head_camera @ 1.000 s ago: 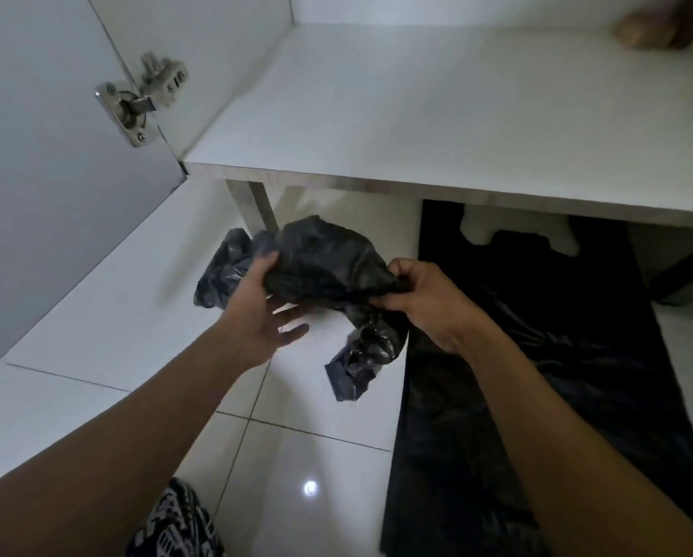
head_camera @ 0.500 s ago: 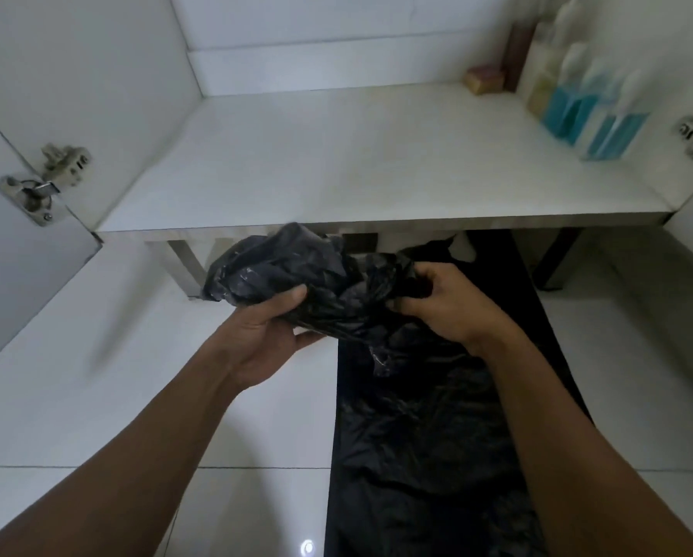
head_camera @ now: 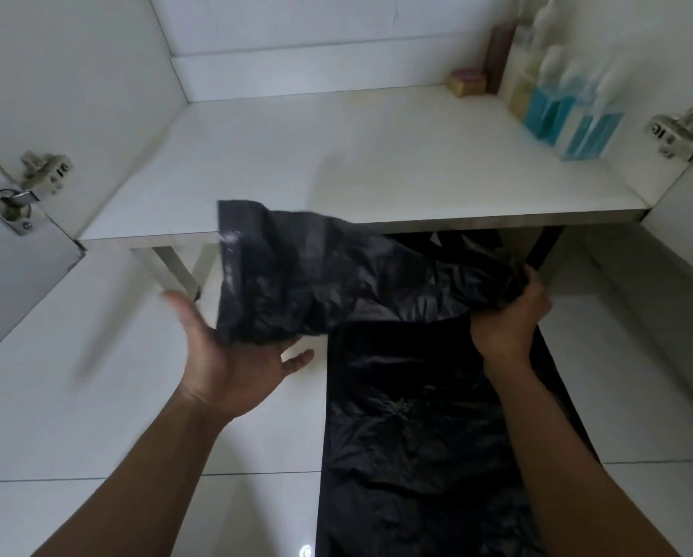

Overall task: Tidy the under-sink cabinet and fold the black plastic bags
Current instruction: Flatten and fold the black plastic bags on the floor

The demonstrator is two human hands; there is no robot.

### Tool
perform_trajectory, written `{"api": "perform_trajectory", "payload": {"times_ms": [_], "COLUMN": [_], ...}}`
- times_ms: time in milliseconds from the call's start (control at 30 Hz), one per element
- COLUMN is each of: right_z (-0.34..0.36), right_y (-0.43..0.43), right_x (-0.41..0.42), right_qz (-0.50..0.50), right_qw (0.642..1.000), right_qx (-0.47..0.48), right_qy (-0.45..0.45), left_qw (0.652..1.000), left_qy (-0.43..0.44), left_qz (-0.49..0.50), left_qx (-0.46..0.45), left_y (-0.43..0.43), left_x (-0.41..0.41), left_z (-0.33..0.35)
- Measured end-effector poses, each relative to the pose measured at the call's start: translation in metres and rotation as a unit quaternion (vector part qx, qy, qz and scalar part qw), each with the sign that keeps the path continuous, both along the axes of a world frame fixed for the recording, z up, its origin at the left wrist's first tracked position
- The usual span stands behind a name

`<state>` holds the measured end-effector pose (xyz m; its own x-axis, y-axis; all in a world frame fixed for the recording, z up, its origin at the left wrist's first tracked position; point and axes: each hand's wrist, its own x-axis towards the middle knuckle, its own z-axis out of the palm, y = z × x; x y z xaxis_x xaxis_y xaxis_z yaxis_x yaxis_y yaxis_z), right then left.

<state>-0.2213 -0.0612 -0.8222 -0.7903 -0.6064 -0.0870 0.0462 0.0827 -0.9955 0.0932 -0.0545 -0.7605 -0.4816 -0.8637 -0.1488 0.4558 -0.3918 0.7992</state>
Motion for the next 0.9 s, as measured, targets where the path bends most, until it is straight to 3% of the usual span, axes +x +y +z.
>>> {"api": "perform_trajectory", "payload": {"times_ms": [67,100,167,267,333,500,600,700,767,867,900], "right_z": [0.004,0.008,0.012,0.009,0.003,-0.011,-0.019,-0.015,-0.002,0.006,0.007], "right_y": [0.006,0.013,0.026,0.043,0.047,0.046,0.042,0.034,0.028,0.028,0.033], "right_x": [-0.002,-0.003,-0.009,-0.003,0.001,0.0,0.003,0.0,-0.005,-0.011,-0.01], "right_qz": [0.002,0.034,0.099,0.22,0.252,0.262,0.264,0.236,0.226,0.273,0.301], "right_qw": [0.977,0.944,0.9,0.906,0.909,0.924,0.927,0.936,0.949,0.935,0.923], "right_qx": [0.037,0.055,0.093,0.196,0.255,0.274,0.26,0.224,0.193,0.205,0.212], "right_qy": [-0.212,-0.322,-0.415,-0.304,-0.212,-0.053,0.056,0.132,0.108,-0.094,-0.109], "left_qw": [0.983,0.971,0.954,0.945,0.953,0.941,0.93,0.922,0.931,0.954,0.955], "left_qy": [-0.179,-0.238,-0.293,-0.322,-0.303,-0.291,-0.309,-0.357,-0.337,-0.223,-0.185], "left_qz": [-0.019,-0.003,0.051,0.051,0.013,-0.05,-0.076,-0.041,-0.027,0.038,0.065], "left_qx": [-0.021,-0.027,-0.037,-0.034,0.026,0.165,0.183,0.142,0.138,0.196,0.22], "left_y": [0.005,0.009,0.021,0.037,0.043,0.031,0.024,0.025,0.026,0.033,0.036], "left_x": [-0.007,-0.015,-0.03,-0.044,-0.047,-0.028,-0.021,-0.024,-0.026,-0.036,-0.043], "left_z": [-0.005,-0.008,-0.016,-0.028,-0.032,-0.039,-0.031,-0.025,-0.028,-0.036,-0.038]}}
